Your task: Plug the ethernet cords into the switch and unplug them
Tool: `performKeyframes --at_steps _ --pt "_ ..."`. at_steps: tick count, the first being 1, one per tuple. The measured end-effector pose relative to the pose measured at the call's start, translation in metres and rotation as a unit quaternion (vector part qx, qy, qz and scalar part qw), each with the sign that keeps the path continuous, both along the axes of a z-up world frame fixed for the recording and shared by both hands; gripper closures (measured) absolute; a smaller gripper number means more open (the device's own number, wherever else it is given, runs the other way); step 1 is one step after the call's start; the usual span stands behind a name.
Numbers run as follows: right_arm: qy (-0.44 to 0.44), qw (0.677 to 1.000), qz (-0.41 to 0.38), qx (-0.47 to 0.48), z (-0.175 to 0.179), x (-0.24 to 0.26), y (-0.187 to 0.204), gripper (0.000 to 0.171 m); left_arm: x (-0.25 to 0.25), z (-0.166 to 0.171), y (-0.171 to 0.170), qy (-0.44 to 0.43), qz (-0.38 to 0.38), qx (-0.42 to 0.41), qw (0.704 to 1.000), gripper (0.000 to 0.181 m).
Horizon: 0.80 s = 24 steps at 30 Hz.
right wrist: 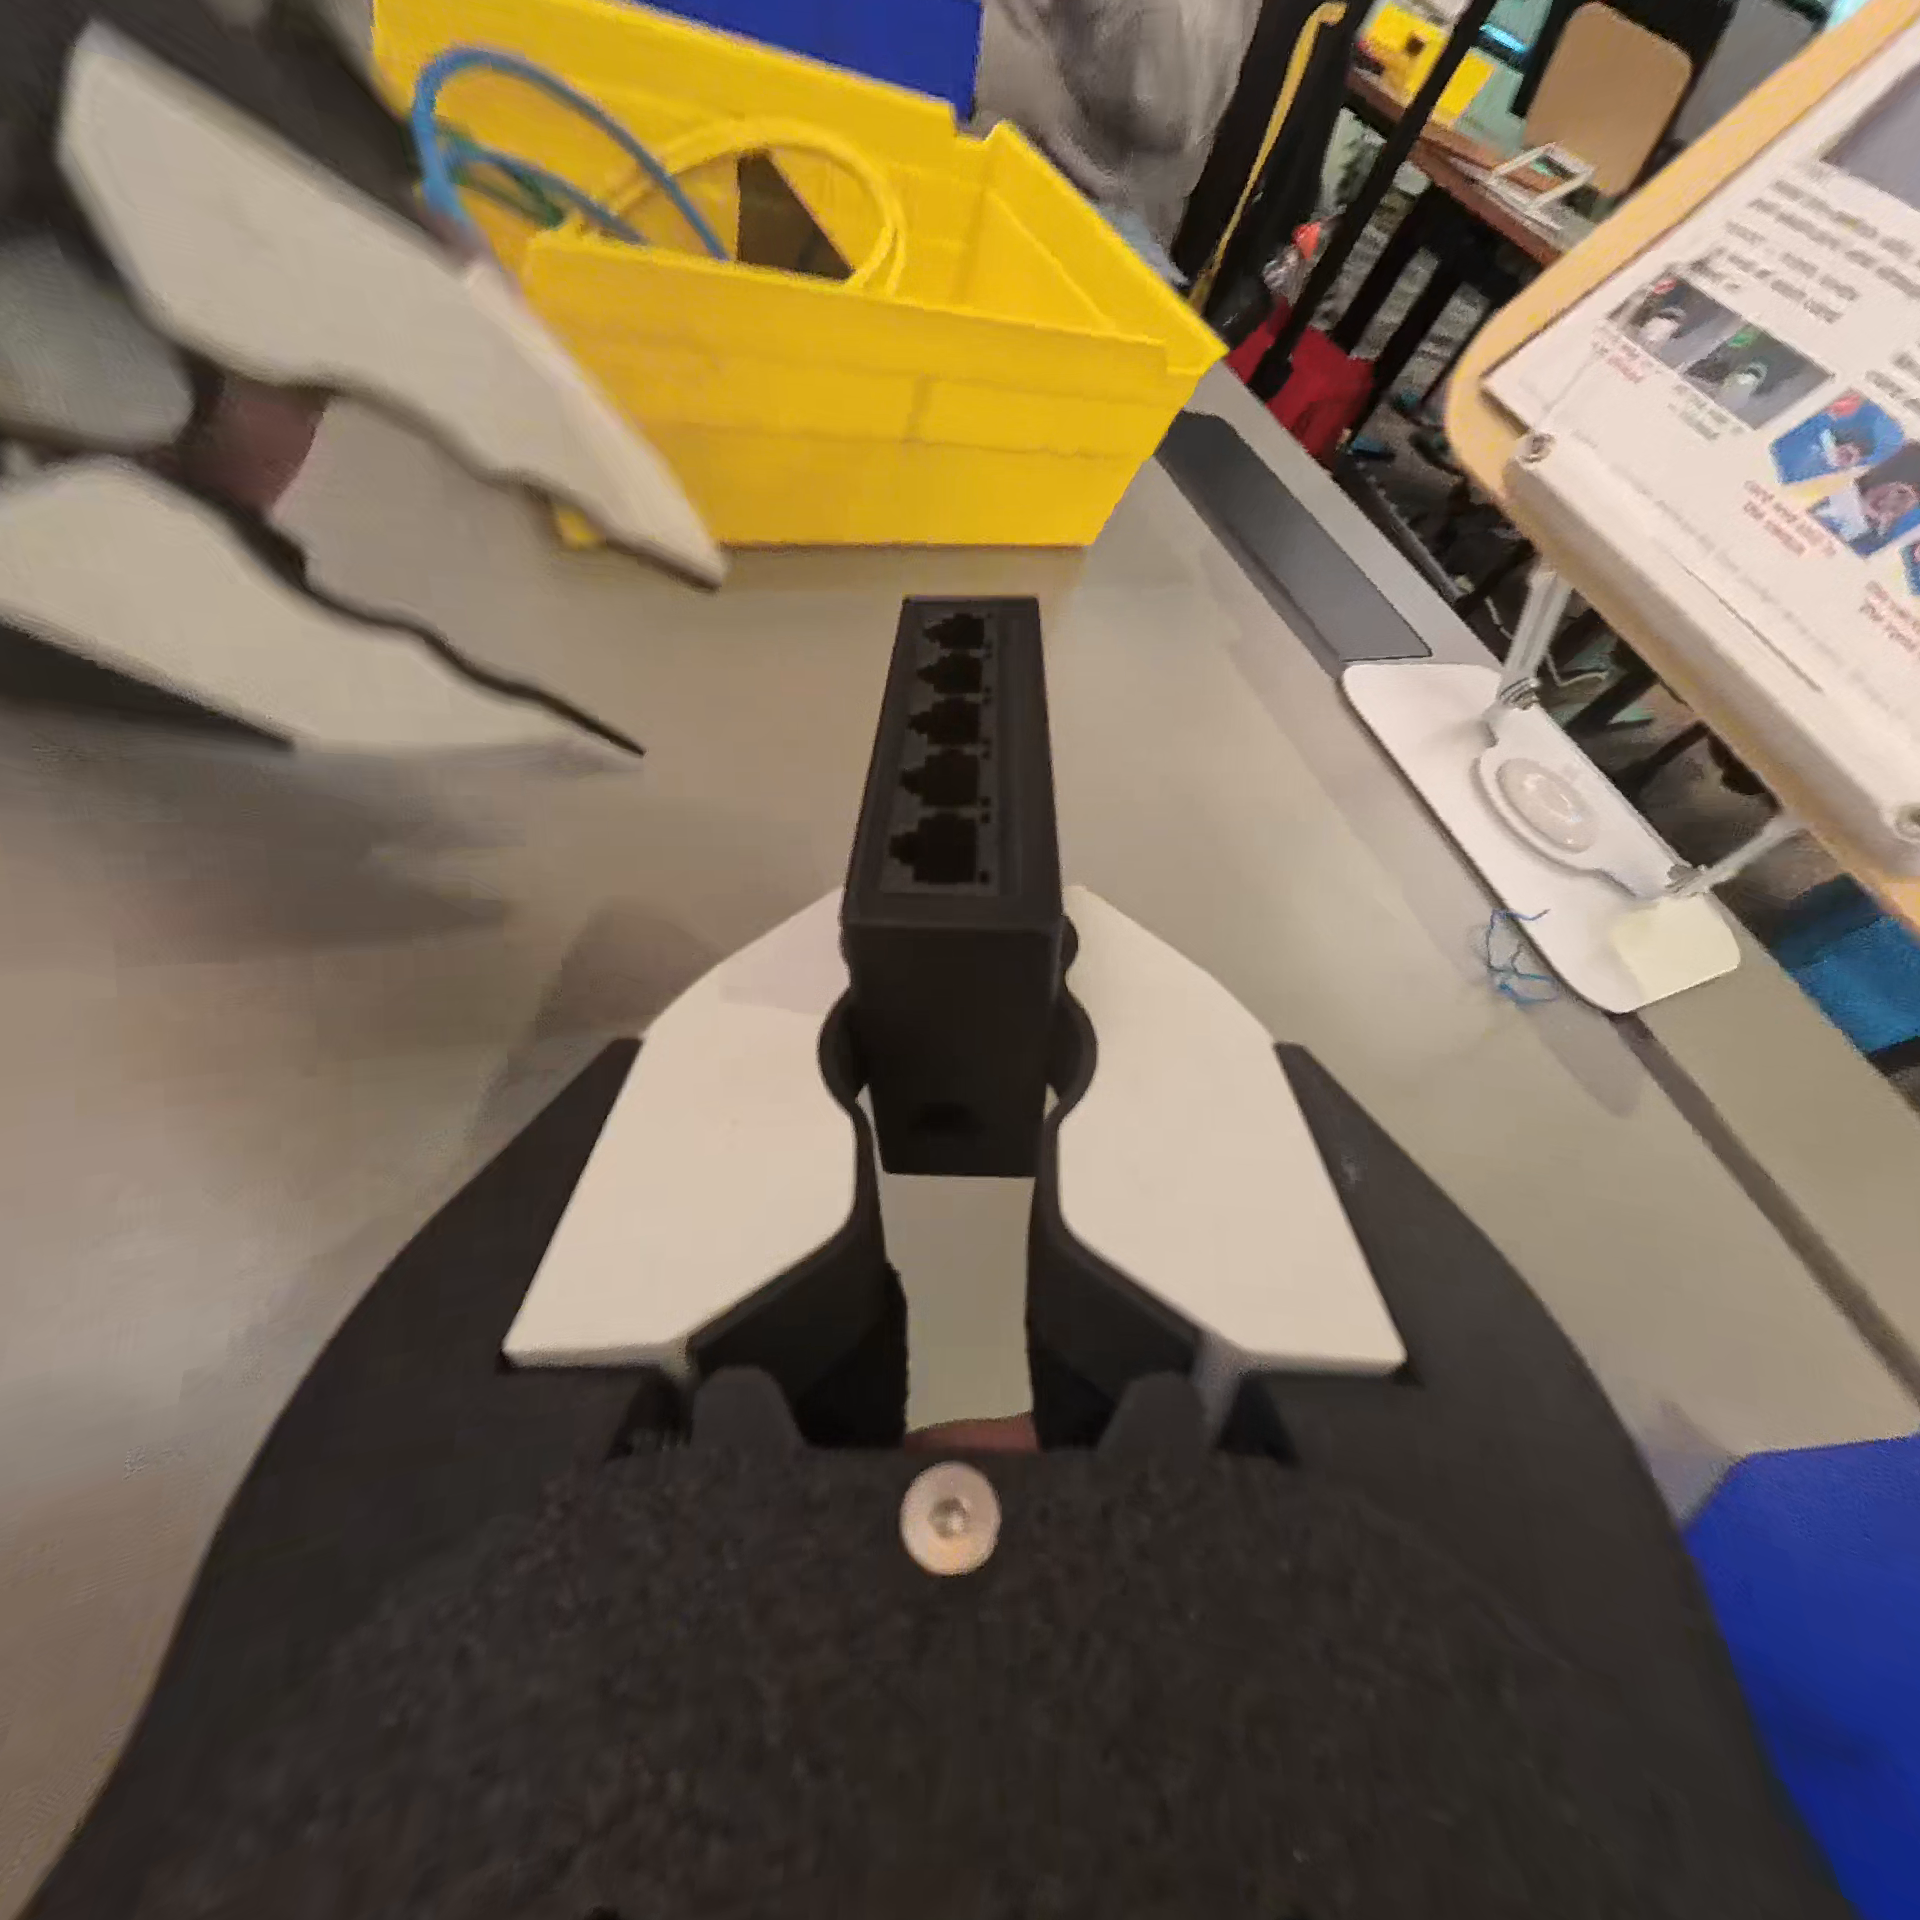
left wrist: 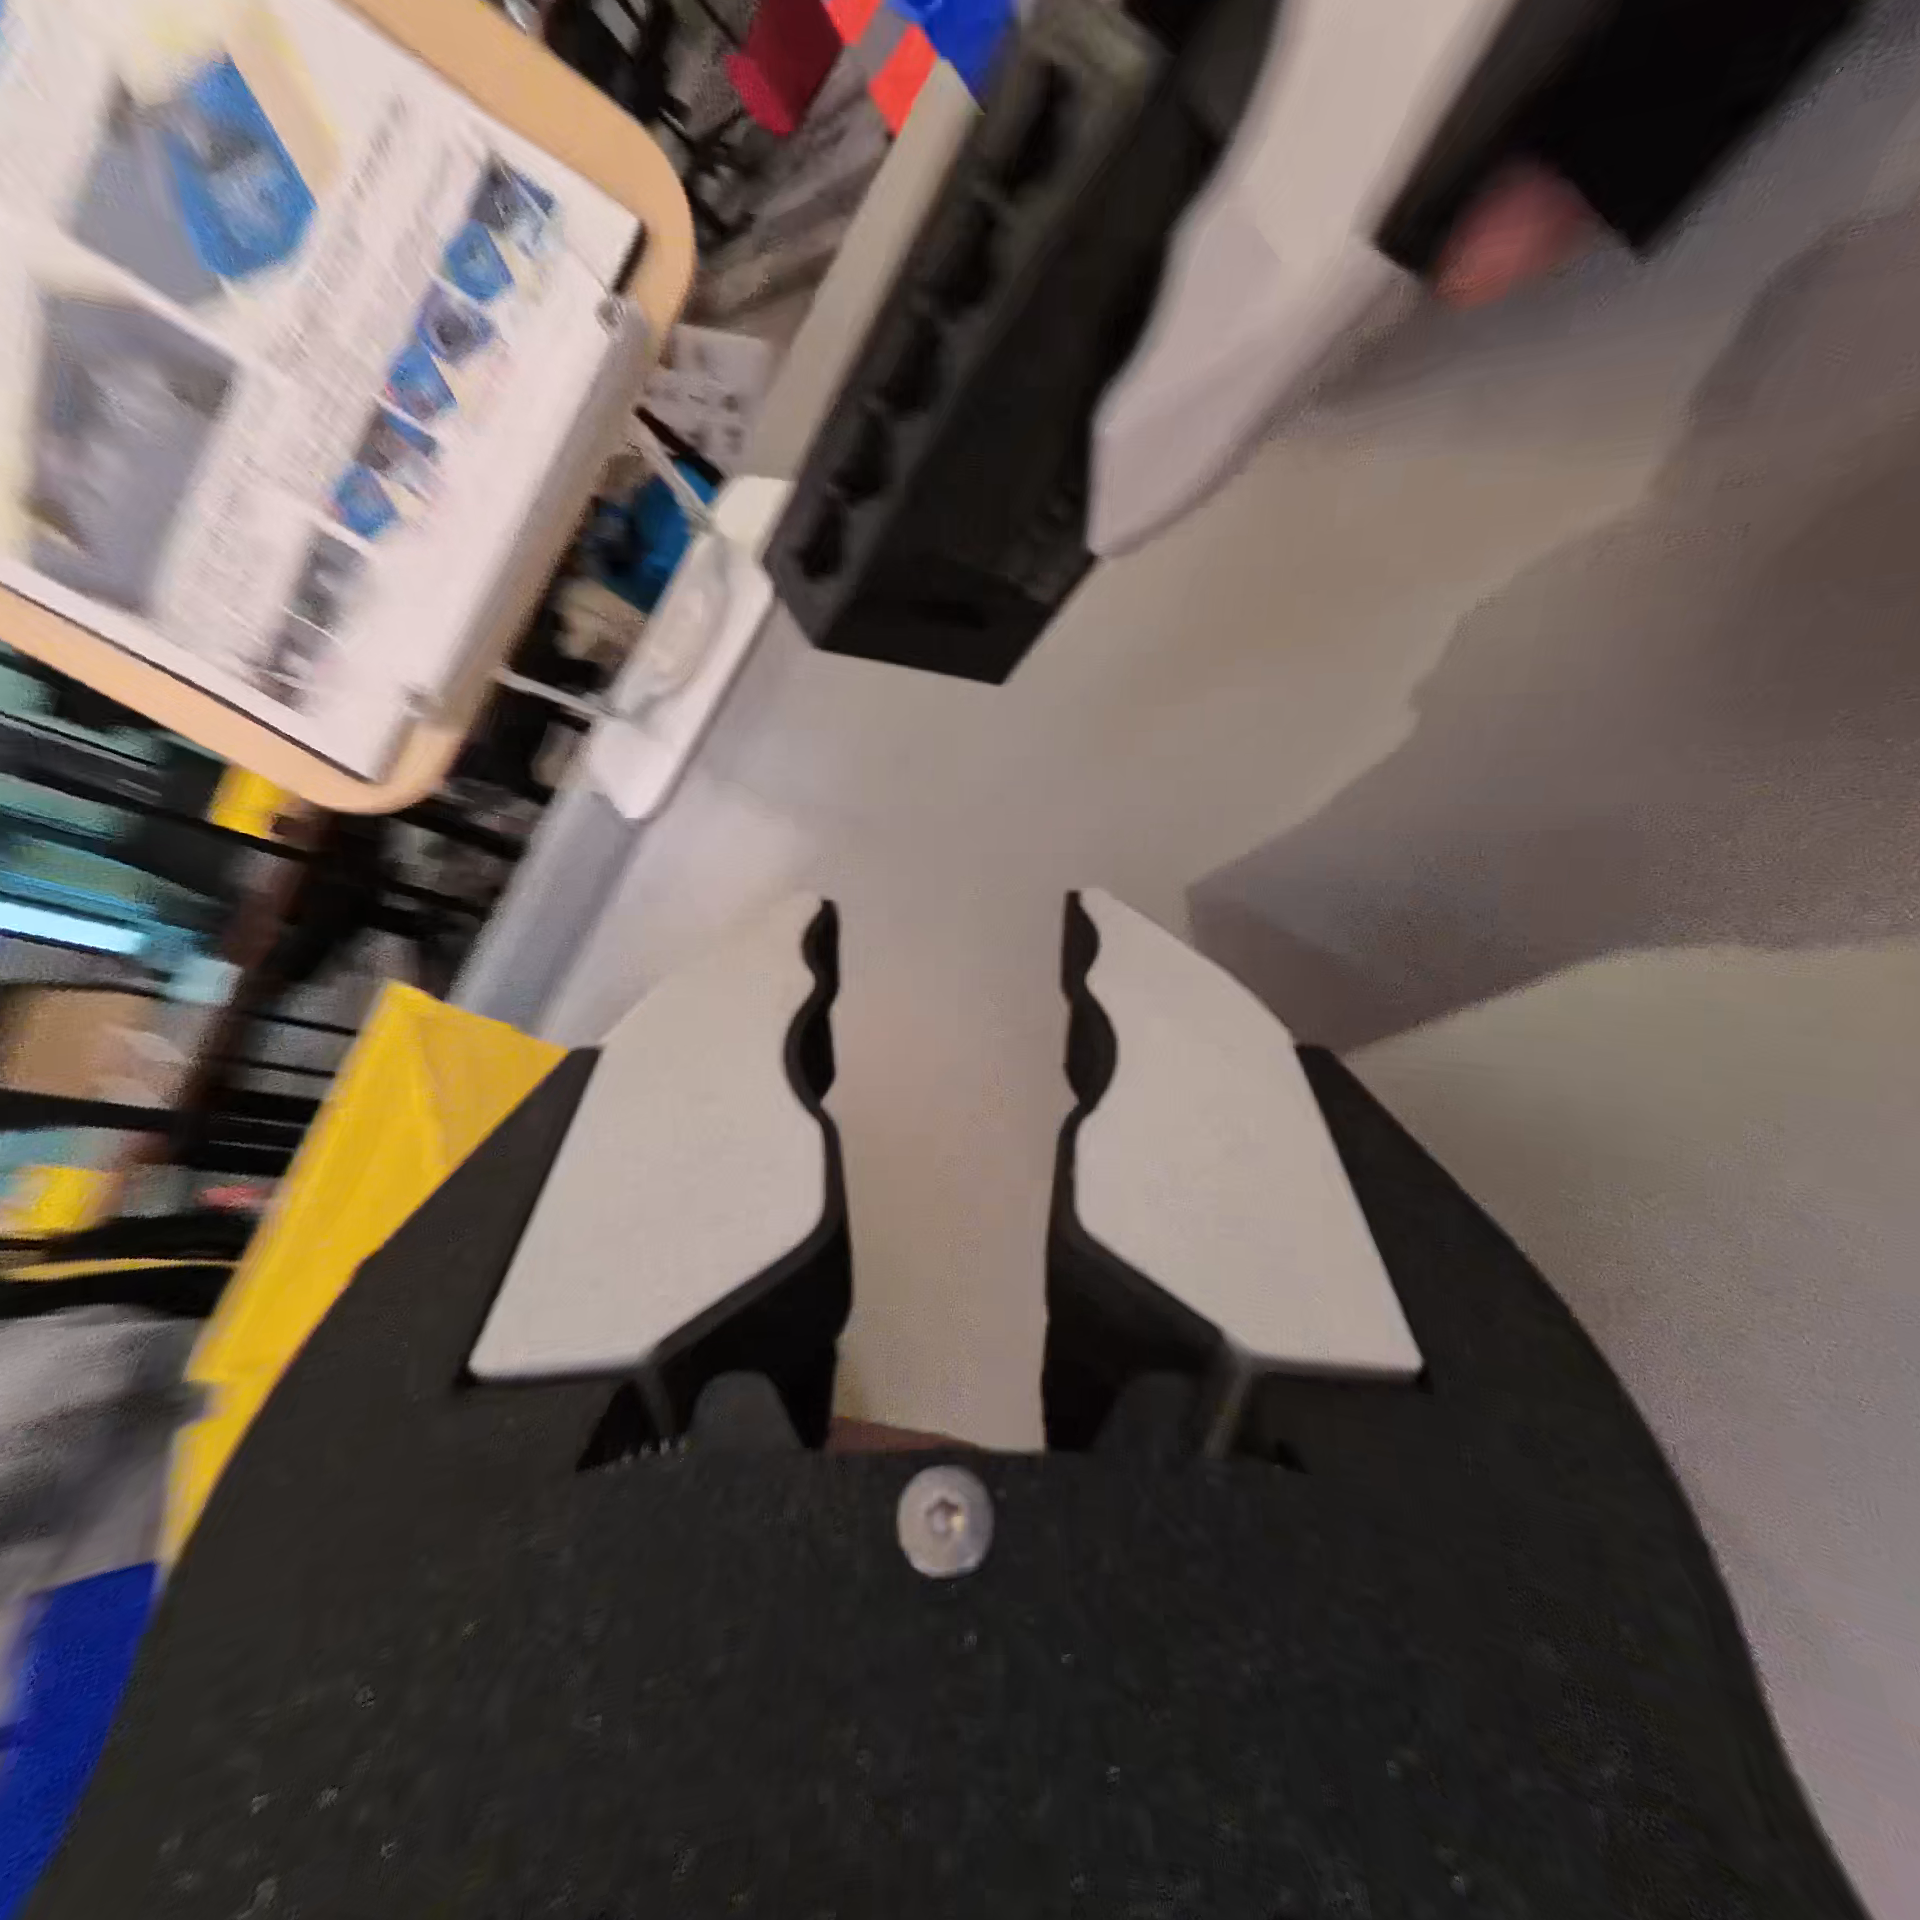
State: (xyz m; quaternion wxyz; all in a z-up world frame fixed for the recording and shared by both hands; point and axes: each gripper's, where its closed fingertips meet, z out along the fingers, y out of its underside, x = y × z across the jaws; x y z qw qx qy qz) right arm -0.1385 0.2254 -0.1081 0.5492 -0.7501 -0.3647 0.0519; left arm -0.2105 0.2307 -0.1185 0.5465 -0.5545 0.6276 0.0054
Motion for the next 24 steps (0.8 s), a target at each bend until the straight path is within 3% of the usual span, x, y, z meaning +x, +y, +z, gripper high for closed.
performKeyframes --at_steps 4,7,12,16,17,21,24 --pt "-0.047 0.996 0.062 -0.032 -0.019 -0.016 -0.012 0.142 -0.001 0.018 -0.006 -0.065 -0.051 -0.136 0.987 0.132" --pt "-0.069 0.986 0.134 -0.071 -0.034 -0.038 -0.032 0.142 0.002 0.023 -0.024 -0.054 -0.108 -0.150 0.981 0.129" --pt "-0.123 0.974 0.173 -0.081 -0.044 -0.059 -0.046 0.142 0.004 0.006 -0.060 0.004 -0.181 -0.186 0.966 0.129" --pt "-0.122 0.966 0.210 -0.085 -0.044 -0.074 -0.058 0.142 0.003 -0.004 -0.070 0.042 -0.204 -0.182 0.961 0.147" --pt "-0.124 0.965 0.214 -0.083 -0.044 -0.076 -0.060 0.142 0.002 -0.006 -0.073 0.052 -0.212 -0.180 0.959 0.154" --pt "-0.141 0.968 0.199 -0.067 -0.044 -0.074 -0.055 0.141 0.001 -0.012 -0.070 0.077 -0.201 -0.169 0.962 0.155" --pt "-0.132 0.979 0.155 -0.022 -0.034 -0.068 -0.040 0.135 0.003 -0.005 -0.058 0.049 -0.183 -0.174 0.966 0.155"
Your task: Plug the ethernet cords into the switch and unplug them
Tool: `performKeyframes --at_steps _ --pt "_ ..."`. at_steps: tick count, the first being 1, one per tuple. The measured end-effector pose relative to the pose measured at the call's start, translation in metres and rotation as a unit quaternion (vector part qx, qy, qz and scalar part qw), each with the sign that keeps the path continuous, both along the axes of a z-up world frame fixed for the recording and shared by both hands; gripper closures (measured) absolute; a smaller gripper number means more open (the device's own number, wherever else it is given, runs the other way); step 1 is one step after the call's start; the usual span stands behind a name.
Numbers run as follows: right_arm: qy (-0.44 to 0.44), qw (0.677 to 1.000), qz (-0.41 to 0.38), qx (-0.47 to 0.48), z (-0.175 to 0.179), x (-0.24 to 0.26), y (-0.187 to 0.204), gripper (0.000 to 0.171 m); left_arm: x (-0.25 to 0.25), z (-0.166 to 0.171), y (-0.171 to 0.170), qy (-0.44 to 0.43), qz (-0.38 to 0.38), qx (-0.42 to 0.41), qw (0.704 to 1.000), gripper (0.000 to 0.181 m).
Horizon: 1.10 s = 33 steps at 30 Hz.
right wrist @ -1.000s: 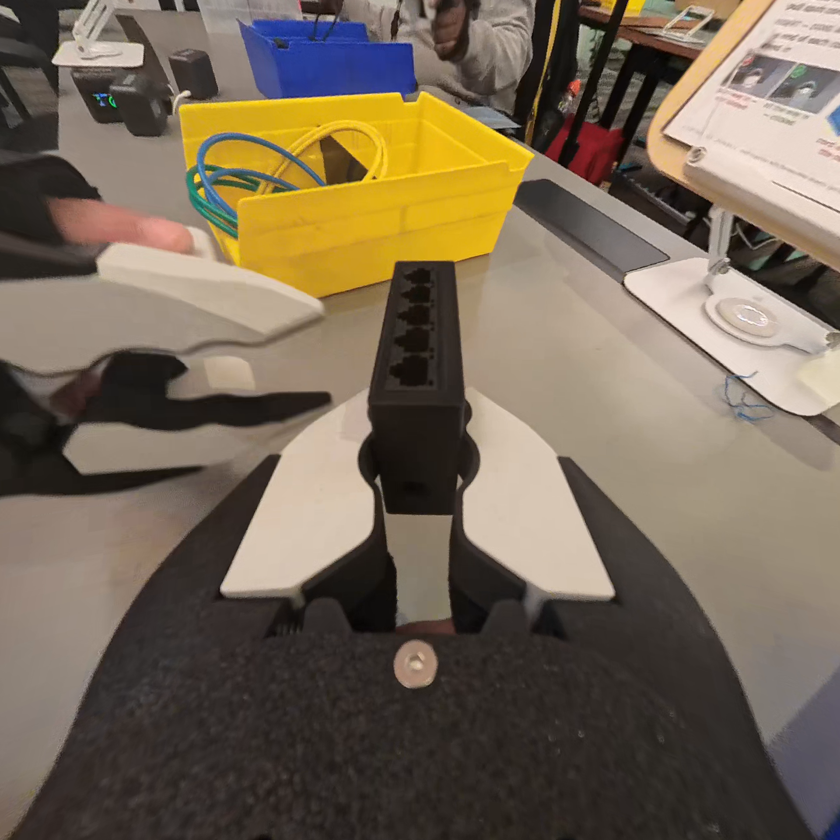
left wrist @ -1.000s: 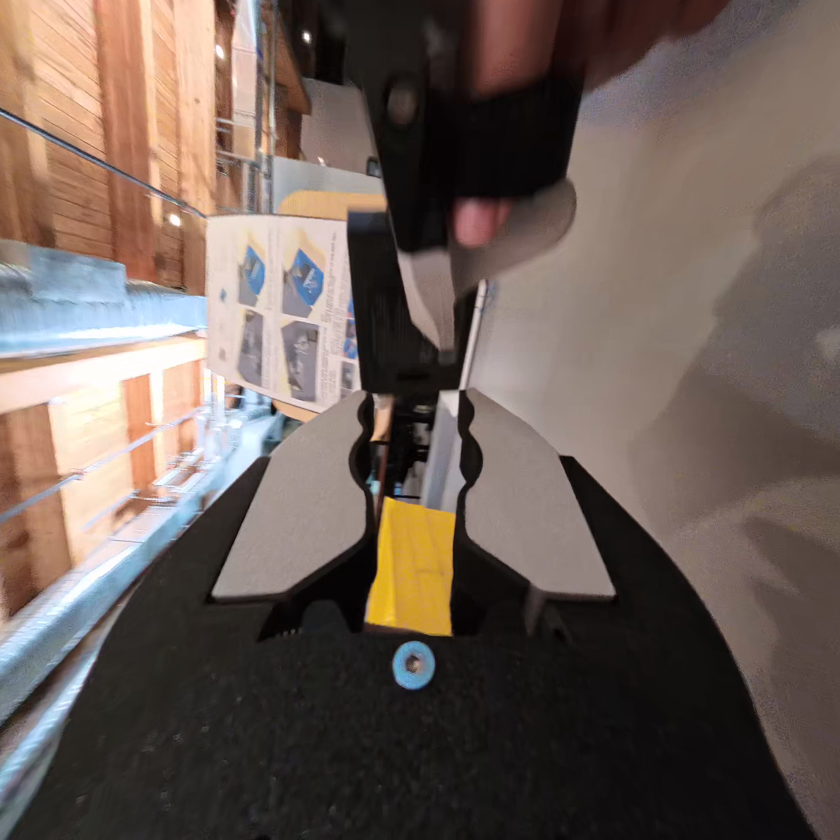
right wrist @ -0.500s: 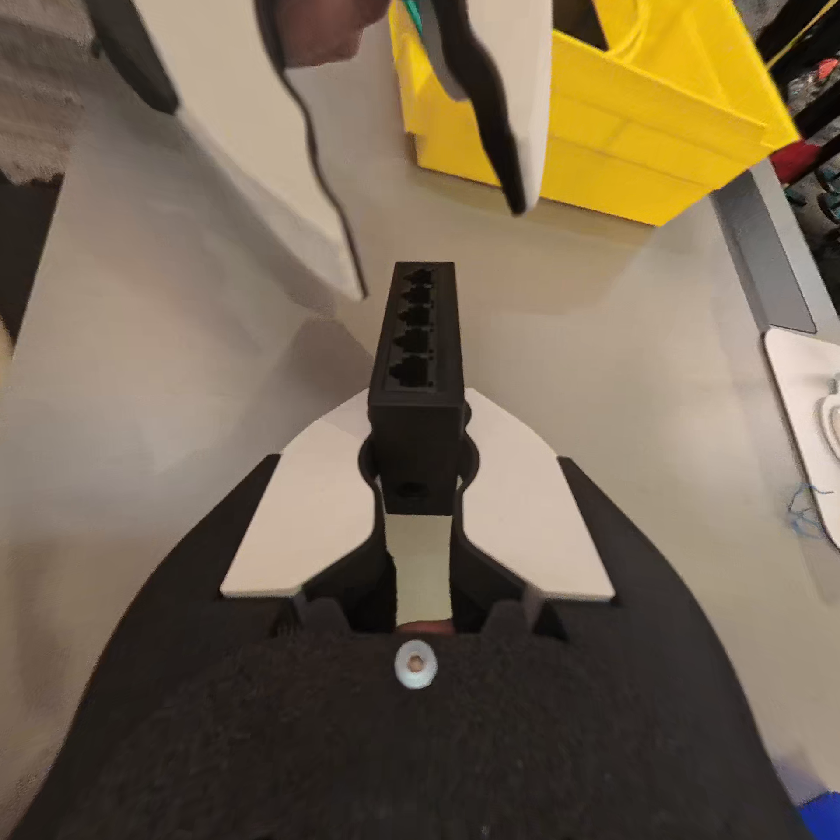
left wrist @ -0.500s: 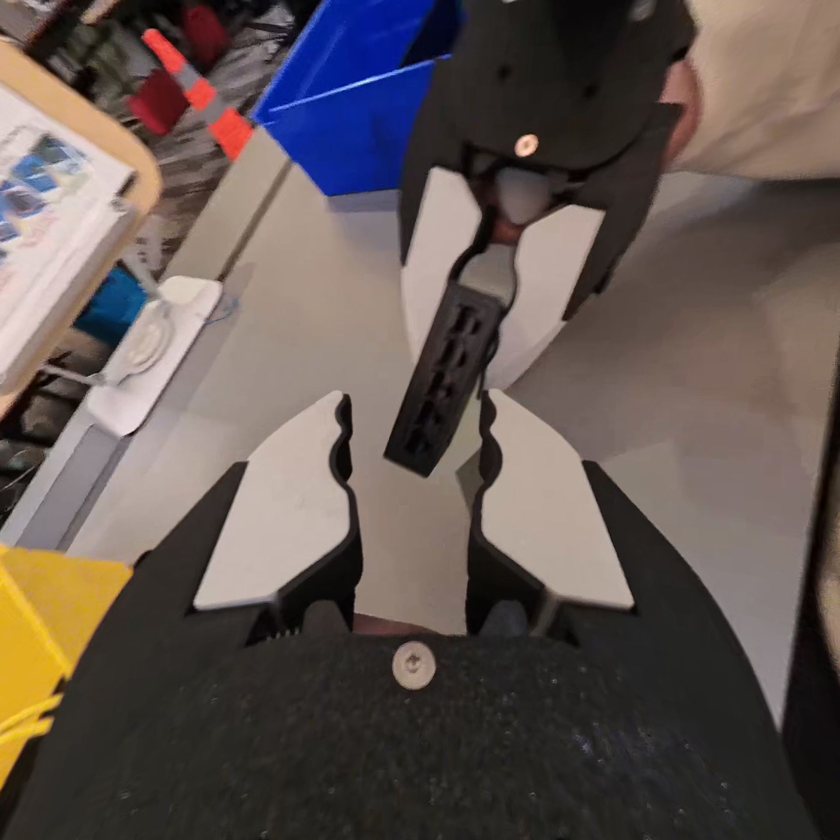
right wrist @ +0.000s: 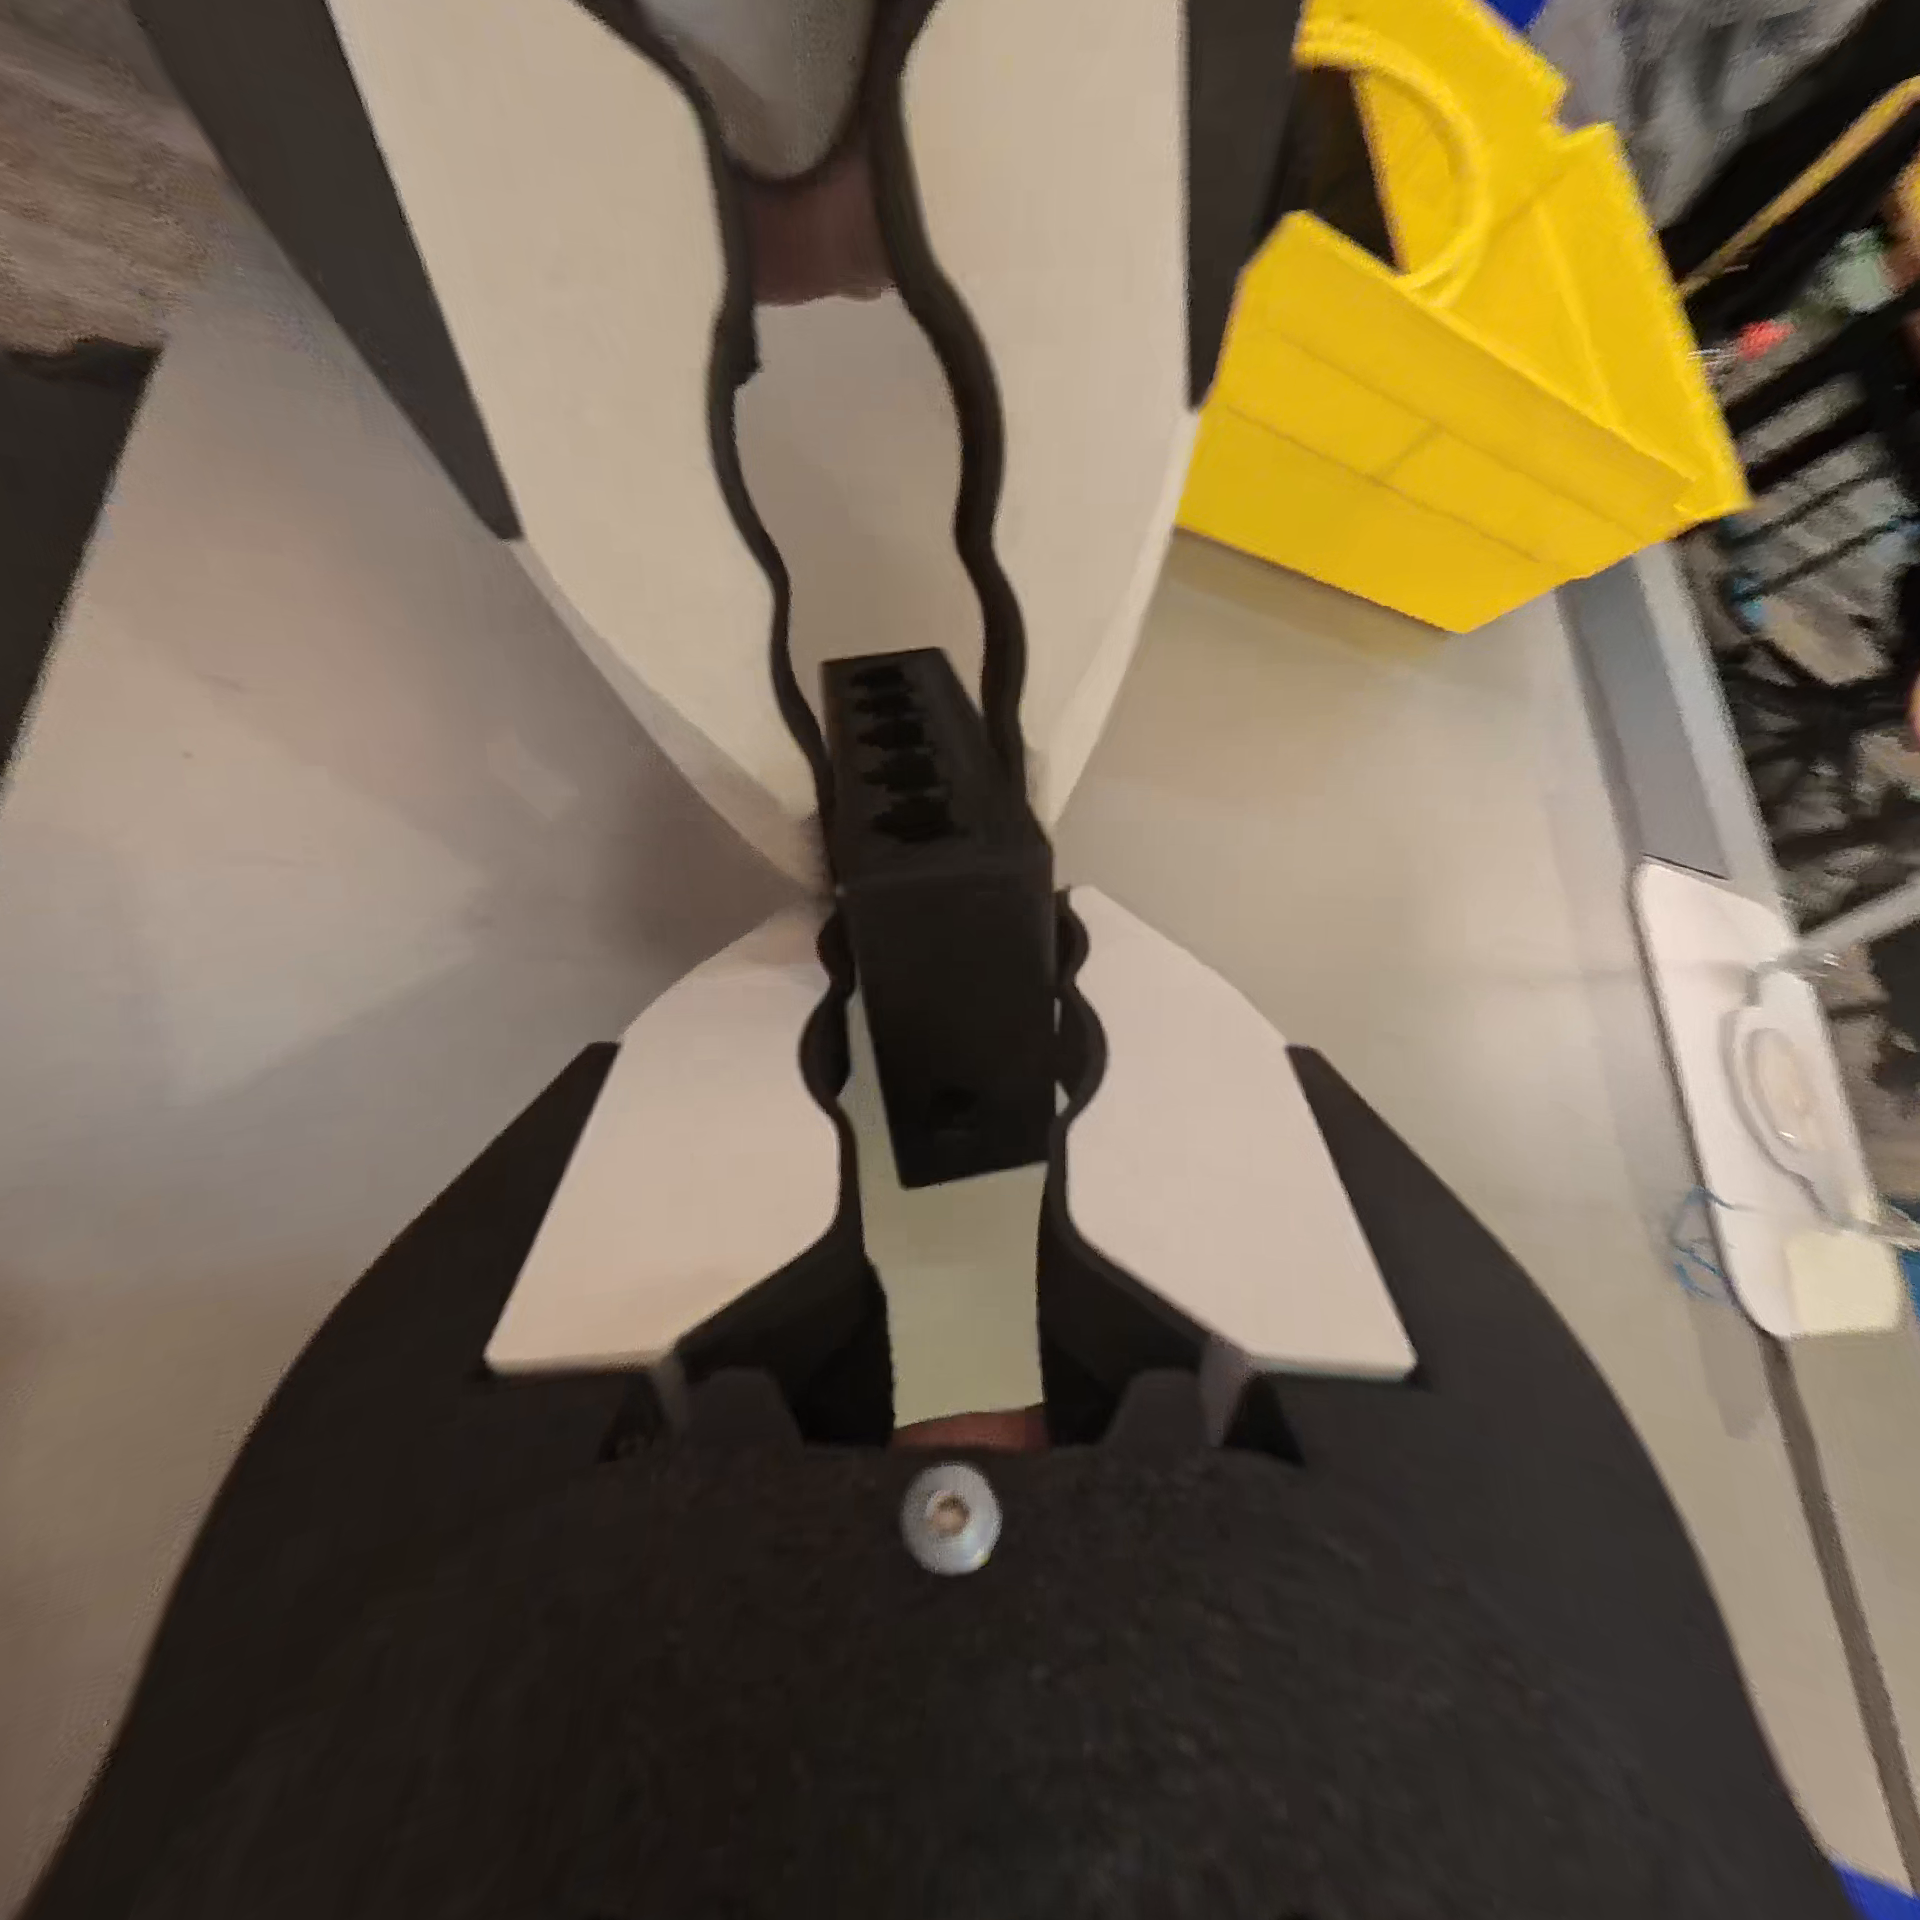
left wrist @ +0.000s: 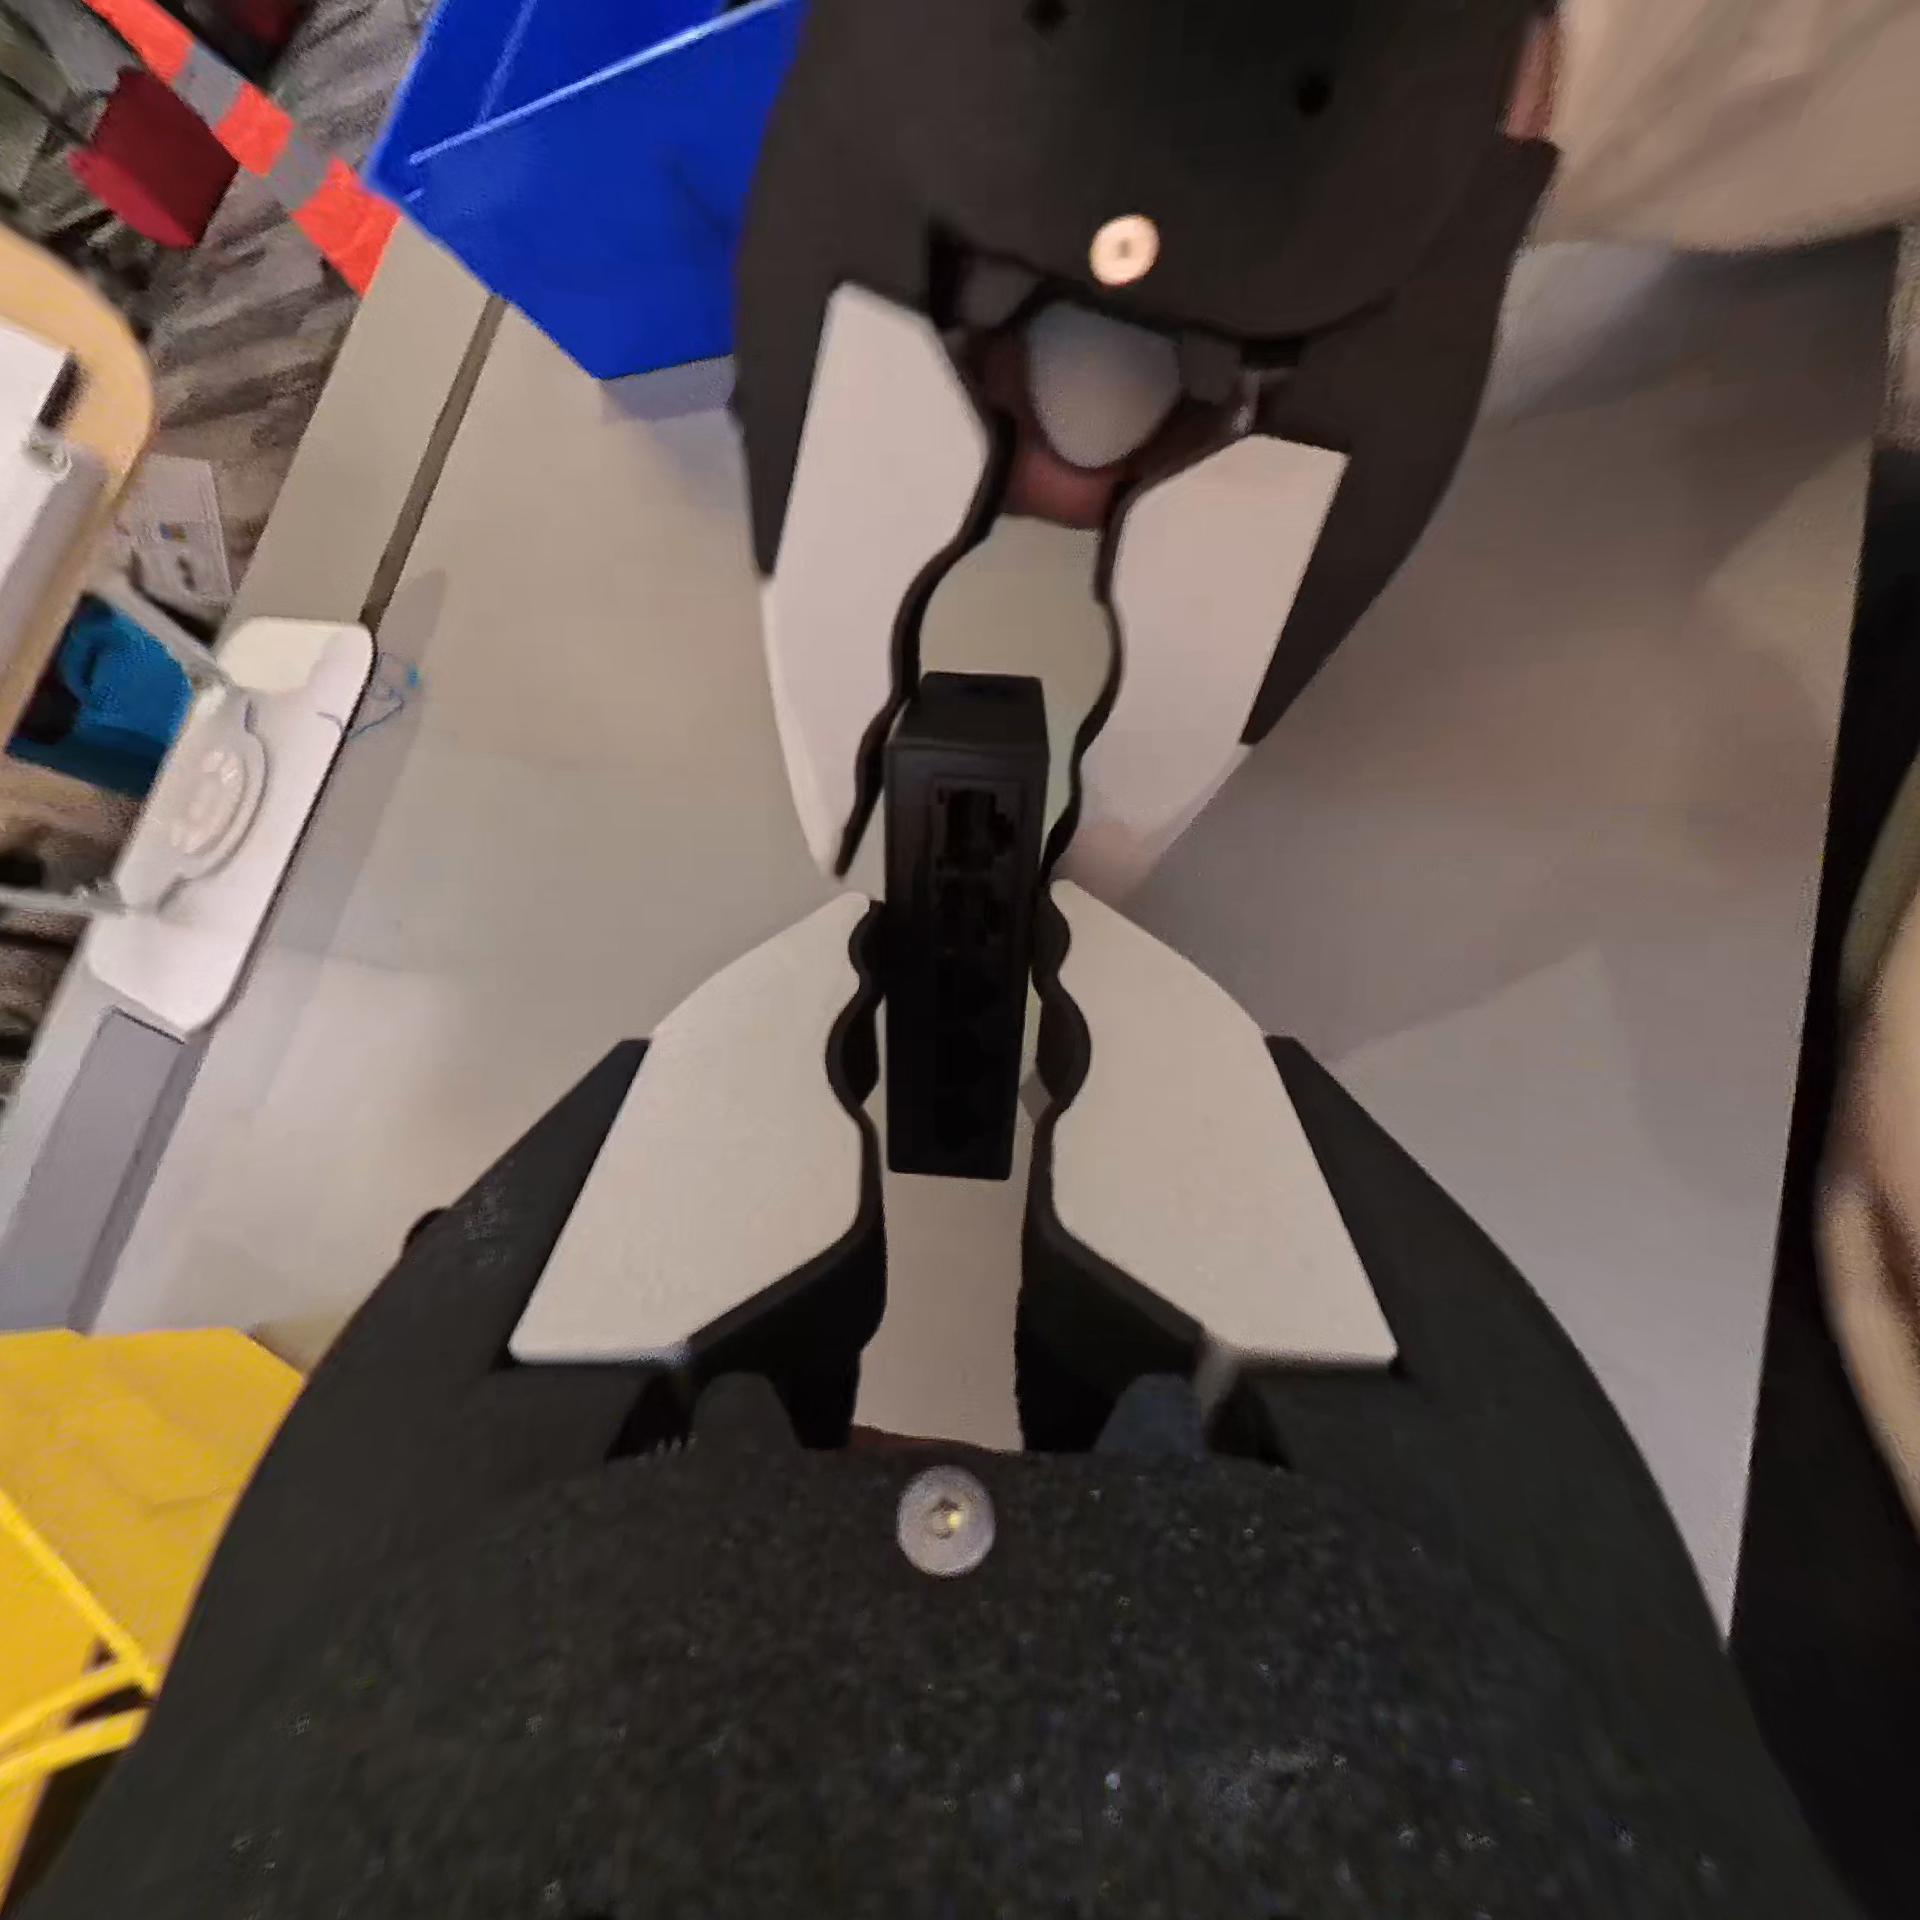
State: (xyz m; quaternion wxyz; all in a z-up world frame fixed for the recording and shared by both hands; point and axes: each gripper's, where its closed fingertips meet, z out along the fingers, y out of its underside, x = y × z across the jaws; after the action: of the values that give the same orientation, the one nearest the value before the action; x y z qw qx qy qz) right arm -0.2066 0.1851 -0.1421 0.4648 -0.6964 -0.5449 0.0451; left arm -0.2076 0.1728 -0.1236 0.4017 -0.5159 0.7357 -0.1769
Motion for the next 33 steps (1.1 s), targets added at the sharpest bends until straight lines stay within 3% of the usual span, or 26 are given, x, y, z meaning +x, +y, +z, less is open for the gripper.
performKeyframes --at_steps 4,7,10,14,17,19,25,28,30,33 --pt "-0.001 0.995 -0.077 0.069 0.018 0.026 0.023 0.117 0.001 0.016 0.033 -0.066 0.088 -0.134 0.985 0.155" --pt "-0.011 0.987 -0.105 0.119 0.027 0.033 0.030 0.115 0.004 0.035 0.062 -0.151 0.178 -0.268 0.935 0.155" --pt "-0.027 0.982 -0.131 0.133 0.025 0.030 0.033 0.110 0.007 0.048 0.081 -0.229 0.236 -0.418 0.847 0.156" --pt "-0.079 0.955 -0.149 0.242 0.043 0.026 0.038 0.110 0.014 0.044 0.090 -0.271 0.290 -0.581 0.710 0.155" --pt "-0.128 0.937 -0.150 0.289 0.045 0.024 0.038 0.111 0.018 0.049 0.096 -0.298 0.289 -0.695 0.587 0.156" --pt "-0.164 0.919 -0.161 0.319 0.045 0.029 0.041 0.110 0.023 0.049 0.094 -0.301 0.285 -0.743 0.525 0.156" --pt "-0.227 0.886 -0.165 0.369 0.052 0.042 0.042 0.123 0.045 0.040 0.051 -0.243 0.275 -0.785 0.499 0.156" --pt "-0.274 0.853 -0.177 0.407 0.054 0.057 0.046 0.140 0.050 0.038 0.034 -0.228 0.281 -0.780 0.510 0.156" --pt "-0.257 0.860 -0.168 0.407 0.058 0.058 0.043 0.141 0.050 0.042 0.030 -0.228 0.270 -0.774 0.525 0.155" --pt "-0.231 0.867 -0.174 0.406 0.065 0.058 0.042 0.140 0.050 0.050 0.029 -0.224 0.250 -0.747 0.574 0.153"
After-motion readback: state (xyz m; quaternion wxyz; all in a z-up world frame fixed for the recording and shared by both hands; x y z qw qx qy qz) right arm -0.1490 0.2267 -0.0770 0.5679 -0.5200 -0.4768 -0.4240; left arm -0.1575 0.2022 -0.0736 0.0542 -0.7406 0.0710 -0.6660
